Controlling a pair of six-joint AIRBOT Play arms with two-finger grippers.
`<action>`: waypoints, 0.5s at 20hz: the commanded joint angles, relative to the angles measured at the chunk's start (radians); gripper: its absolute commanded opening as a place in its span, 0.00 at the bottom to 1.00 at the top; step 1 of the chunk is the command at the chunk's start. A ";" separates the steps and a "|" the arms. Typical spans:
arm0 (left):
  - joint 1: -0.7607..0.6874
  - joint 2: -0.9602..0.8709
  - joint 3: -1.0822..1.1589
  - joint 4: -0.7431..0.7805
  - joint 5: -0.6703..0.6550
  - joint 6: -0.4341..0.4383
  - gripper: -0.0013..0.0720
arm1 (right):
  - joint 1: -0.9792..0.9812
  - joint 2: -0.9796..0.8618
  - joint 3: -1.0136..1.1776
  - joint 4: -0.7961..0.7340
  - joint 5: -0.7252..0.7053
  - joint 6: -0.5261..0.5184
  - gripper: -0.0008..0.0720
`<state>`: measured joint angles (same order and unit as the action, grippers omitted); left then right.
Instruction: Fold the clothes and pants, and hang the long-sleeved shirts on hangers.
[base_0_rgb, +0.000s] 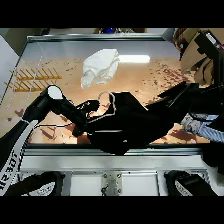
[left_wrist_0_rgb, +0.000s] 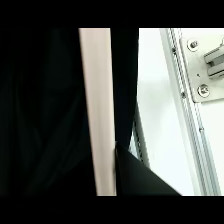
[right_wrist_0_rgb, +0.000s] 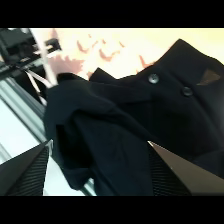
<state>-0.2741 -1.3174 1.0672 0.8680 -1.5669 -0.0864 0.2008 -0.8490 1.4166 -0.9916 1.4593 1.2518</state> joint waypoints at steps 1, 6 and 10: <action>0.000 0.000 0.001 0.000 -0.003 0.000 0.04 | -0.167 0.001 -0.060 0.150 0.088 -0.267 0.92; 0.000 0.000 0.001 0.000 -0.003 0.000 0.04 | -0.597 0.001 -0.325 0.585 0.282 -0.847 0.92; -0.001 0.000 0.001 0.000 -0.013 -0.001 0.04 | -0.669 -0.007 -0.515 0.586 0.280 -1.066 0.92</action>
<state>-0.2741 -1.3174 1.0672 0.8680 -1.5745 -0.0883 -0.3889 -0.8501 1.0290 -0.4763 1.7016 0.4255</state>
